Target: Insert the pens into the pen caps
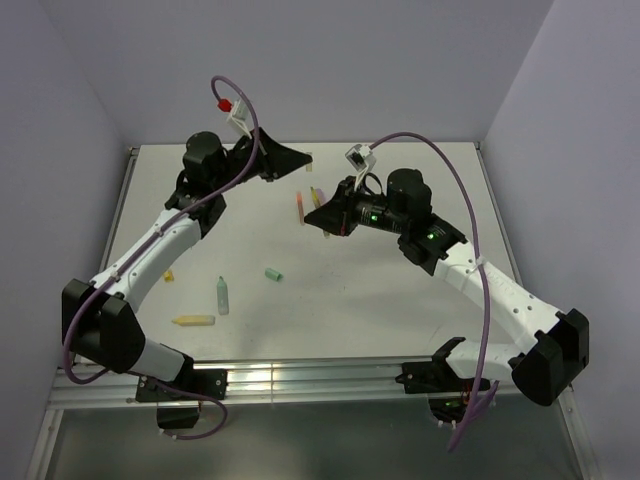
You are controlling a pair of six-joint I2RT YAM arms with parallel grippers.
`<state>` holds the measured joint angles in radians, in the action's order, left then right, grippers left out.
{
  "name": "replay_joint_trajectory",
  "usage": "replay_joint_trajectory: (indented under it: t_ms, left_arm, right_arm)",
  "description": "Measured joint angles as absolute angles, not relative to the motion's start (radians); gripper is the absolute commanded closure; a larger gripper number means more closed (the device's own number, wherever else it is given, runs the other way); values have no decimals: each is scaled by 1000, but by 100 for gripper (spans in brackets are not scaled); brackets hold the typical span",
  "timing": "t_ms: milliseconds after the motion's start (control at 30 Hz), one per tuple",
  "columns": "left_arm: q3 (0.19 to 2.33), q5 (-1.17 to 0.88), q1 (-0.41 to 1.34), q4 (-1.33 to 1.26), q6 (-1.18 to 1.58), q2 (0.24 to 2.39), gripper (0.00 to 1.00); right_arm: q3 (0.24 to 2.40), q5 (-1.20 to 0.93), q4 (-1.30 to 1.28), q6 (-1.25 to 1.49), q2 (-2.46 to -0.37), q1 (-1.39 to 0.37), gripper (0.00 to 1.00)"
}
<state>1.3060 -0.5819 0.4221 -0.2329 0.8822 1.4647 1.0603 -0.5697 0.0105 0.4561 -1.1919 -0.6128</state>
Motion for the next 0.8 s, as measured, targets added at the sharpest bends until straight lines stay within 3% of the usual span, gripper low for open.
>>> replay_joint_trajectory:
  t_ms: [167,433,800]
  left_arm:
    - [1169,-644,434,-384,903,1417,100]
    - [1124,-687,440,-556,938,1360,100]
    - [1100,-695,444,-594,947,1357,100]
  right_arm:
    - [1054,-570,31,456,-1192,-613,100]
    - [1053,-578,61,468,-1203,-613,100]
    - [1053,-583,61,475,-1209,-613,100]
